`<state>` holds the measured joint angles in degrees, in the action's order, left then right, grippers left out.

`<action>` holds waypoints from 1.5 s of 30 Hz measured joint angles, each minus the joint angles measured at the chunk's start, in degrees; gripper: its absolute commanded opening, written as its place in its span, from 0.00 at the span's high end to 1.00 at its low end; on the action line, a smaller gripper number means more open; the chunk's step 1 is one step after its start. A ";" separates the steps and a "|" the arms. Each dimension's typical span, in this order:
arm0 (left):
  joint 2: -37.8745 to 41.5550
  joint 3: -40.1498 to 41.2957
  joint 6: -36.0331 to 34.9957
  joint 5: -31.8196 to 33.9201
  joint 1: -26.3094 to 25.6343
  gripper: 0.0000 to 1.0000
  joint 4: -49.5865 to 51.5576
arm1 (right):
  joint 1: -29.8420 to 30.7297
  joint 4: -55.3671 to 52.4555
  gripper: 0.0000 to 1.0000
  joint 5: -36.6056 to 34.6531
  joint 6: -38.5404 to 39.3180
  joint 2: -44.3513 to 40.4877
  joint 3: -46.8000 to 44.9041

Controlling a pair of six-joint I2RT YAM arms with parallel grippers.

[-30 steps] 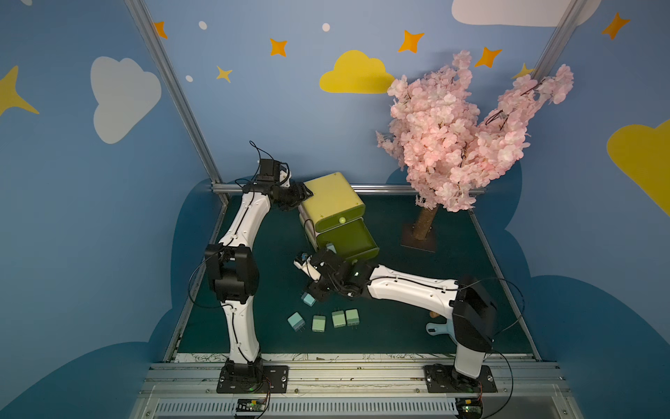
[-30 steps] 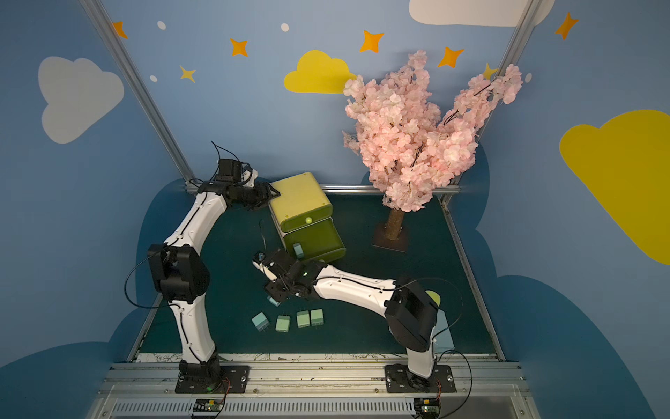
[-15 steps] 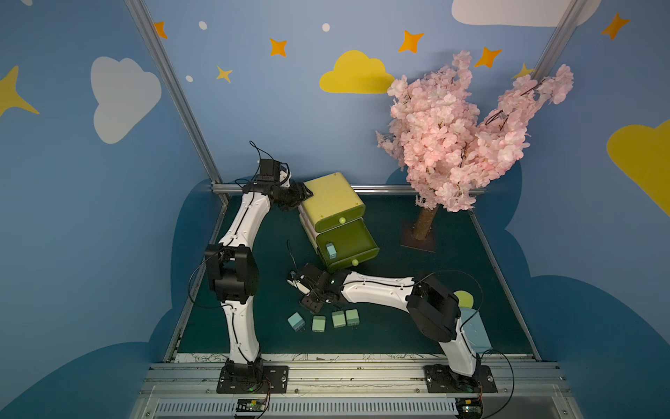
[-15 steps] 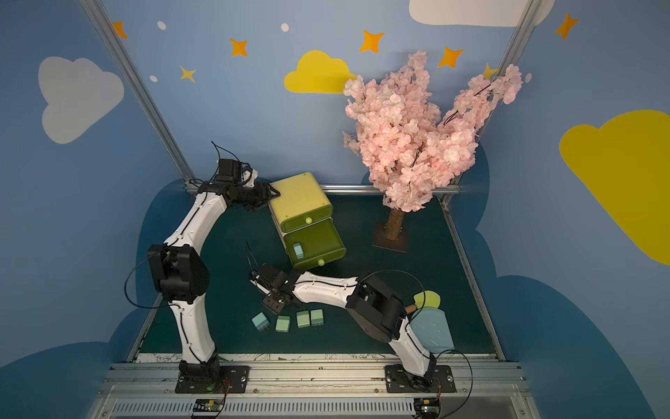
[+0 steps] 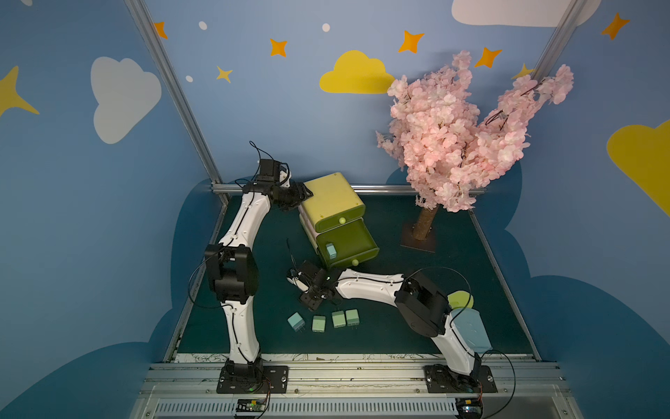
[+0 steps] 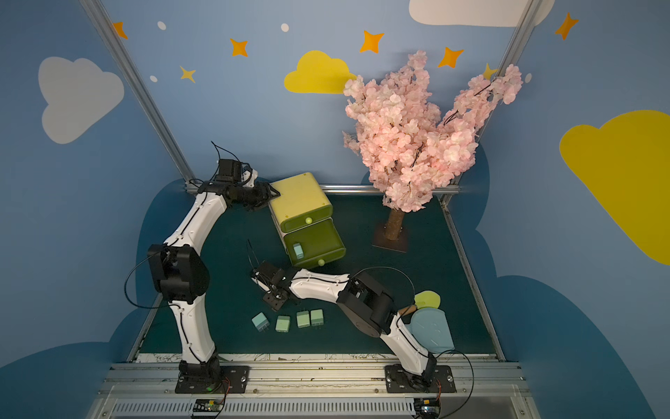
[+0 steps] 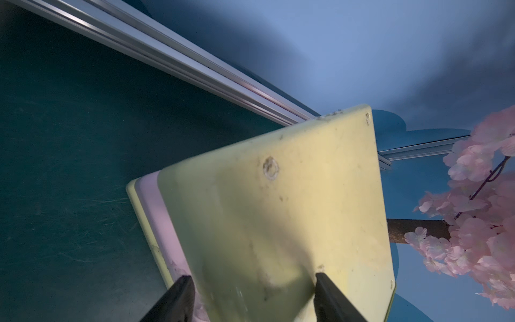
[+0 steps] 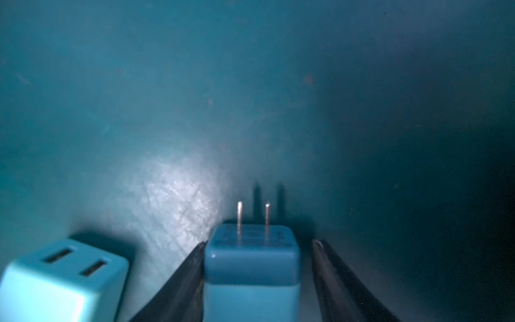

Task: Place the plugs into the drawer by color
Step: Pick up the plug from the center of the board, then place the plug in the drawer.

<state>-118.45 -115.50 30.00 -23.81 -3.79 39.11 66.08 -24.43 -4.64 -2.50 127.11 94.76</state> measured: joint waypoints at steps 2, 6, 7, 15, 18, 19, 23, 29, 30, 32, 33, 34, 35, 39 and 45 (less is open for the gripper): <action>0.00 0.00 0.02 0.00 0.00 0.31 0.00 | 0.00 -0.17 0.53 0.00 -0.28 0.00 0.00; 0.00 0.00 0.02 -0.02 0.00 0.31 0.00 | -0.04 -1.57 0.59 -0.28 -0.76 -0.98 0.00; 0.00 0.00 0.00 0.00 0.00 0.31 0.00 | -0.11 -2.43 0.60 -0.46 -1.09 -1.73 0.00; 0.00 0.00 0.00 0.02 0.00 0.31 0.00 | -4.07 -6.40 0.62 -2.45 -2.75 -18.27 -0.15; 0.00 0.00 -0.07 0.07 0.00 0.31 0.00 | -8.98 -6.38 0.63 -3.15 -2.86 -23.54 -0.15; 0.00 0.00 -0.13 0.09 0.00 0.31 0.00 | -10.82 -6.38 0.63 -3.34 -2.86 -24.39 -0.15; 0.00 0.00 -0.22 0.26 -0.02 0.31 0.04 | -17.00 -6.75 0.63 -3.67 -2.80 -23.52 -0.09; 0.00 0.00 -0.26 0.33 0.00 0.30 0.09 | -20.20 -8.50 0.63 -3.28 -2.86 -16.81 1.36; 0.00 0.00 -0.28 0.33 0.00 0.30 0.09 | -20.24 -9.01 0.62 -3.04 -2.89 -15.80 1.73; 0.00 0.00 -0.35 0.35 0.00 0.31 0.09 | -20.26 -9.51 0.62 -2.78 -3.08 -14.40 2.21; 0.00 0.00 -0.42 0.37 0.00 0.30 0.09 | -20.26 -9.92 0.62 -2.73 -3.26 -13.84 2.51; 0.00 0.00 -0.42 0.39 0.00 0.31 0.09 | -20.26 -10.14 0.62 -2.60 -3.37 -13.42 2.82; 0.00 0.00 -0.42 0.39 0.00 0.30 0.11 | -20.28 -10.21 0.62 -2.58 -3.56 -13.11 3.10; 0.00 0.00 -0.42 0.42 0.00 0.31 0.11 | -20.44 -10.27 0.60 -2.40 -4.57 -11.61 4.98; 0.00 0.00 -0.42 0.70 0.00 0.31 -0.02 | -20.96 -11.06 0.60 -2.16 -5.68 -9.86 5.75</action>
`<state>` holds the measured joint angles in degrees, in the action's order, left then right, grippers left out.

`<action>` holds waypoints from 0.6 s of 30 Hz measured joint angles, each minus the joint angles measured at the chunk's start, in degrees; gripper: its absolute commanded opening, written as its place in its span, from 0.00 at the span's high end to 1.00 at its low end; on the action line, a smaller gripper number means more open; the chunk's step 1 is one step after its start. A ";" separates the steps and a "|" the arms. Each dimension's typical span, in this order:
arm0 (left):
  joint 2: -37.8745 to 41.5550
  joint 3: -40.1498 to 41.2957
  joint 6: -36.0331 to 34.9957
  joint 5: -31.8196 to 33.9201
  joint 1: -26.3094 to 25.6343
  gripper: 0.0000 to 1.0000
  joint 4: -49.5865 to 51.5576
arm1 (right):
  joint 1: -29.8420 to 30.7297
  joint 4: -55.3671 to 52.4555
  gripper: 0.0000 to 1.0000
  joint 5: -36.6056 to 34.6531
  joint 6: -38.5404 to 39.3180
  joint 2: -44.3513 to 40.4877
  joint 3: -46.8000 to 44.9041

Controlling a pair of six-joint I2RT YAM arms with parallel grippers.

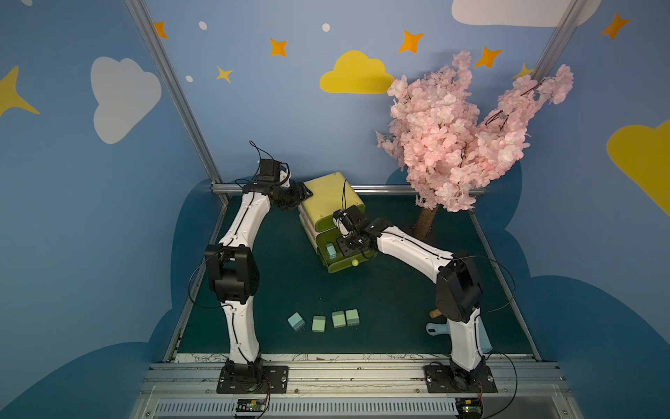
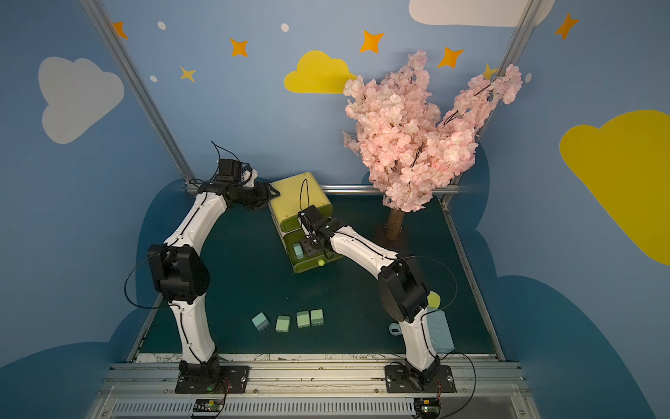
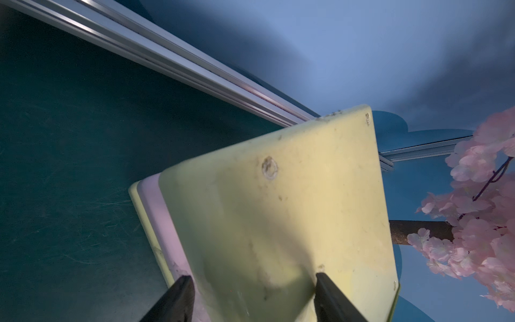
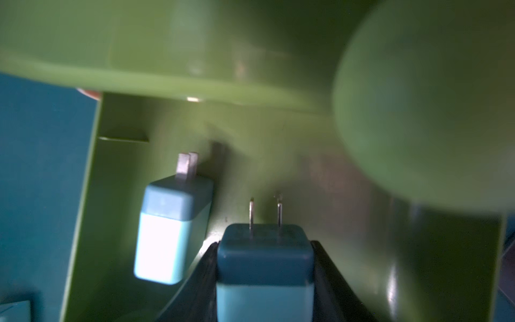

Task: Place the plugs into the drawer by color
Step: Place the plug in the drawer.

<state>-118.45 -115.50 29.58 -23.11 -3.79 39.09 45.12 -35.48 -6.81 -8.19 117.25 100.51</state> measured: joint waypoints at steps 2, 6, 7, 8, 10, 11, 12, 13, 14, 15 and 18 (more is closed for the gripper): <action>0.00 0.00 0.00 0.07 0.00 0.30 -0.09 | 0.04 -0.35 0.58 0.42 -0.37 0.35 0.59; 0.00 0.00 0.00 0.15 0.04 0.31 -0.11 | 0.04 -1.14 0.51 0.92 -0.98 0.52 1.38; 0.00 0.00 0.00 0.15 0.04 0.31 -0.11 | 0.02 -1.33 0.49 0.98 -1.05 0.52 1.51; 0.00 0.00 0.00 0.13 0.04 0.30 -0.09 | 0.00 -1.55 0.48 1.03 -1.11 0.52 1.62; 0.00 0.00 0.00 0.13 0.04 0.30 -0.09 | -0.11 -1.79 0.44 1.11 -1.07 0.52 1.73; 0.00 0.00 0.00 0.13 0.04 0.31 -0.09 | -0.15 -1.88 0.42 1.11 -1.01 0.52 1.75; 0.00 0.00 0.00 0.13 0.04 0.31 -0.09 | -0.17 -1.95 0.40 1.09 -0.94 0.52 1.79; 0.00 0.00 0.00 0.11 0.04 0.31 -0.09 | -0.20 -2.01 0.40 1.09 -0.83 0.50 1.79; 0.00 0.00 0.00 0.11 0.04 0.31 -0.09 | -0.20 -2.10 0.39 1.09 -0.76 0.48 1.81; 0.00 0.00 0.00 0.11 0.04 0.30 -0.09 | -0.22 -2.14 0.38 1.07 -0.74 0.46 1.81; 0.00 0.00 0.00 0.04 0.04 0.30 -0.02 | -0.31 -3.13 0.38 1.75 -0.74 0.24 2.29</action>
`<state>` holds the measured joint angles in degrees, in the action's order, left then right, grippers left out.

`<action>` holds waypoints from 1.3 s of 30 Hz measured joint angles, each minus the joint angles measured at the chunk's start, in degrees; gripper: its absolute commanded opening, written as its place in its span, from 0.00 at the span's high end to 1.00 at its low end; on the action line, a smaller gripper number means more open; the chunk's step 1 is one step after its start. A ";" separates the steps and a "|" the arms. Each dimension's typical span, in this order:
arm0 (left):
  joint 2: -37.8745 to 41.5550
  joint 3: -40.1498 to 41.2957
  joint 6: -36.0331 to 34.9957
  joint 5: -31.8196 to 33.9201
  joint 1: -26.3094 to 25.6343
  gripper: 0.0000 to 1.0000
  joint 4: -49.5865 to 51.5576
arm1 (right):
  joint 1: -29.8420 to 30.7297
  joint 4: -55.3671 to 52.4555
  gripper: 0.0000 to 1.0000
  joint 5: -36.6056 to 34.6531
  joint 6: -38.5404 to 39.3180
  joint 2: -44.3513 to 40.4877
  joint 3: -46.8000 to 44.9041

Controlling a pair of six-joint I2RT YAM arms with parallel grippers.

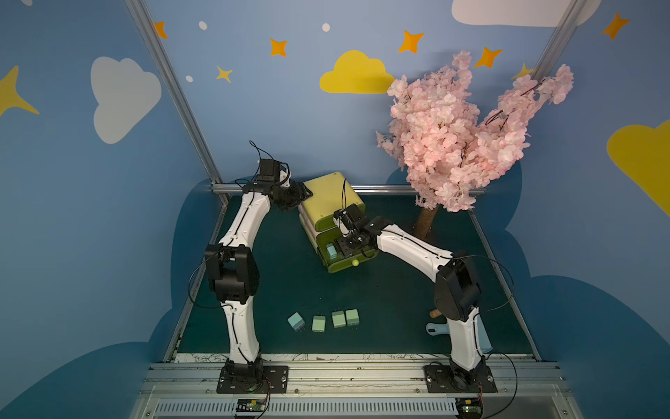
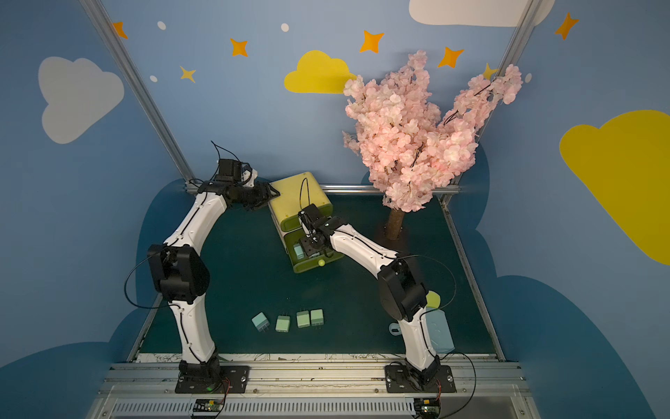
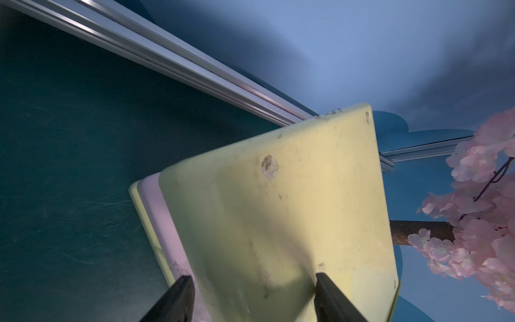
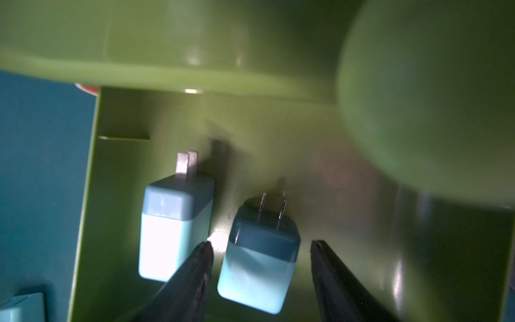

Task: Place the plugs into the drawer by color
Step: Place the plug in the drawer, then pick up the plug from the center of the board.

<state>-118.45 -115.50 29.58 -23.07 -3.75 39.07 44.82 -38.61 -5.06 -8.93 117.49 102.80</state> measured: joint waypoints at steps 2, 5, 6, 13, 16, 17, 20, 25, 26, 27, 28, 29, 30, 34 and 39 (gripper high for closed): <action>0.00 0.00 0.00 -0.07 0.02 0.30 0.04 | 0.26 -0.37 0.38 0.72 0.00 -1.01 0.04; 0.00 0.00 0.00 -0.09 0.13 0.30 0.04 | 1.49 0.09 0.38 1.25 -0.11 -5.29 -2.29; 0.00 0.00 0.00 -0.09 0.20 0.30 0.04 | 2.45 0.39 0.38 1.33 -0.24 -7.39 -3.78; 0.00 0.00 0.00 -0.09 0.44 0.30 0.04 | 15.98 4.59 0.39 2.38 -3.37 -12.24 -10.32; 0.00 0.00 0.00 -0.11 0.44 0.30 0.04 | 21.07 5.01 0.38 3.50 -4.87 -9.33 -10.99; 0.00 0.00 0.00 -0.13 0.44 0.30 0.04 | 22.18 4.83 0.37 4.09 -5.35 -7.98 -10.80; 0.00 0.00 0.00 -0.11 0.44 0.30 0.07 | 23.65 0.83 0.39 6.58 -6.78 -1.84 -6.05; 0.00 0.00 -0.02 -0.11 0.44 0.31 0.04 | 24.48 -6.38 0.38 7.96 -8.90 7.72 5.20; 0.00 0.00 0.00 -0.11 0.44 0.31 0.07 | 24.70 -7.56 0.38 8.02 -9.16 8.44 6.16; 0.00 0.00 0.00 -0.11 0.44 0.31 0.07 | 24.96 -8.85 0.38 8.11 -9.33 9.01 7.02; 0.00 0.00 0.00 -0.11 0.44 0.31 0.04 | 25.29 -10.01 0.38 8.15 -9.46 9.46 7.96; 0.00 0.00 -0.02 -0.11 0.44 0.31 0.04 | 25.68 -11.17 0.38 8.17 -9.55 10.01 9.07; 0.00 0.00 -0.02 -0.11 0.44 0.31 0.04 | 26.12 -12.24 0.38 8.17 -9.70 10.60 10.43; 0.00 0.00 -0.02 -0.11 0.44 0.31 0.04 | 28.13 -17.40 0.37 7.78 -9.66 14.95 19.17; 0.00 0.00 0.00 -0.11 0.44 0.31 0.04 | 30.03 -21.68 0.37 7.50 -8.98 19.39 25.46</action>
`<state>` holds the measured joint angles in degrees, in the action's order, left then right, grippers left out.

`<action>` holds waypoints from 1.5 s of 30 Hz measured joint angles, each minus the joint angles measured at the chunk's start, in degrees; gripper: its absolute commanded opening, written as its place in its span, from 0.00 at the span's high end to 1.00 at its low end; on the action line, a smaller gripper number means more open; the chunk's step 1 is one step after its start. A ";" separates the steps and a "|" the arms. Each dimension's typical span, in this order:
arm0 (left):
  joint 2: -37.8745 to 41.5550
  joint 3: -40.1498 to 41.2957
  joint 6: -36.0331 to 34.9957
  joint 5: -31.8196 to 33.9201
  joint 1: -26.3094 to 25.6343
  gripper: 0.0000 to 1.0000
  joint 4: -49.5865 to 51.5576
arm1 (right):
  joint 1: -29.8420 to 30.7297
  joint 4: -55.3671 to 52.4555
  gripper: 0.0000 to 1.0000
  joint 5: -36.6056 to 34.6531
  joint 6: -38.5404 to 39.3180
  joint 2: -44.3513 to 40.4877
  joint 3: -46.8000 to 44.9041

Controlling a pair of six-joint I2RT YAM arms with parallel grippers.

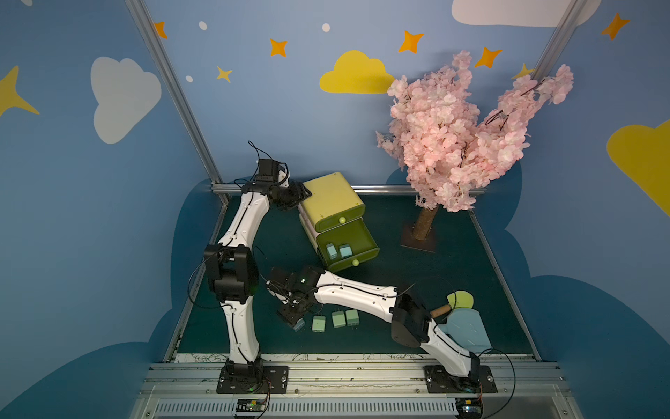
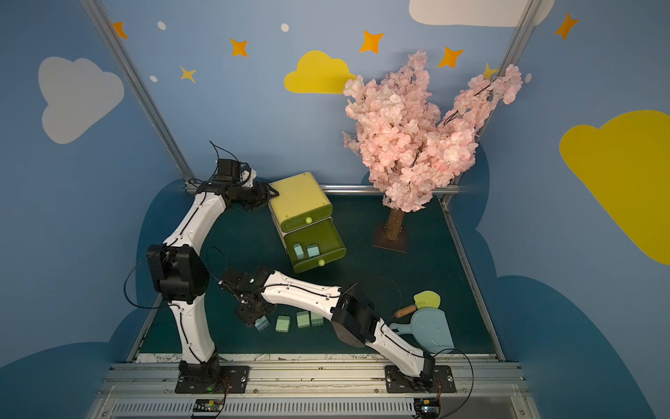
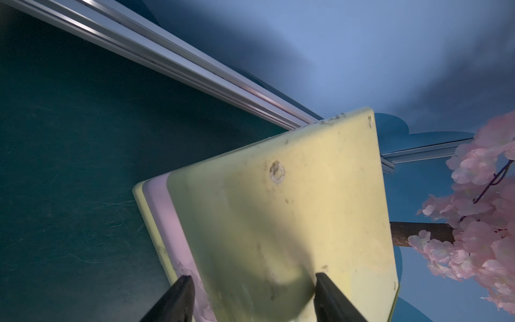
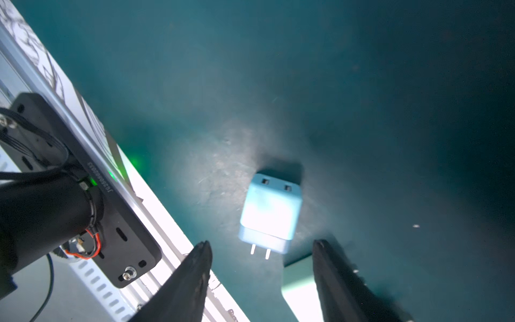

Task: Place the plugs into the drawer by color
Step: Pick up the plug from the center of the board.

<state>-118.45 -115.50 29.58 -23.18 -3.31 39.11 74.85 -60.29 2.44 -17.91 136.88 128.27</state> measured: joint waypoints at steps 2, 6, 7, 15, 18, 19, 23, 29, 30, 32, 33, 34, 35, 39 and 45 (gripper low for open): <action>0.00 0.00 -0.02 0.00 0.00 0.31 0.00 | 0.42 -1.44 0.36 0.09 0.39 1.44 1.16; 0.00 0.00 -0.02 0.02 0.00 0.31 0.00 | 0.52 -3.26 0.36 0.09 1.46 4.24 3.45; 0.00 0.00 -0.02 0.02 0.00 0.31 0.00 | 0.52 -3.58 0.36 0.04 1.73 4.83 3.91; 0.00 0.00 0.00 0.00 0.00 0.31 0.00 | 0.48 -4.66 0.42 -0.15 3.26 7.34 5.49; 0.00 0.00 0.00 0.00 0.00 0.31 0.00 | 0.46 -4.70 0.47 -0.52 3.45 7.72 5.68; 0.00 0.00 0.00 0.00 0.00 0.31 0.00 | 0.33 -4.70 0.48 -0.66 3.43 7.78 5.70; 0.00 0.00 0.00 0.00 0.00 0.31 -0.02 | 0.24 -4.72 0.49 -1.09 3.41 7.87 5.77; 0.00 0.00 0.00 0.02 0.00 0.31 -0.02 | 0.20 -4.72 0.50 -1.51 3.37 7.87 5.77; 0.00 0.00 0.00 0.02 0.00 0.31 -0.02 | 0.20 -4.72 0.50 -1.53 3.39 7.87 5.77; 0.00 0.00 0.00 0.00 0.00 0.31 -0.02 | 0.17 -4.72 0.52 -1.75 3.30 7.89 5.77; 0.00 0.00 0.00 0.02 0.00 0.31 0.00 | 0.17 -4.76 0.53 -1.95 3.19 7.87 5.77; 0.00 0.00 0.00 0.02 -0.02 0.31 0.00 | 0.13 -4.90 0.54 -2.29 2.86 7.87 5.79; 0.00 0.00 0.00 0.02 0.00 0.31 -0.02 | 0.07 -5.09 0.55 -2.62 2.58 7.85 5.79; 0.00 0.00 -0.02 0.04 -0.02 0.31 0.00 | -0.68 -6.56 0.56 -5.20 1.57 6.40 5.03; 0.00 0.00 -0.02 0.02 -0.02 0.31 0.00 | -4.81 -7.87 0.58 -10.01 1.46 -4.48 -0.68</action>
<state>-118.45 -115.50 29.56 -23.16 -3.33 39.11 70.04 -68.16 -7.57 -16.45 132.40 127.59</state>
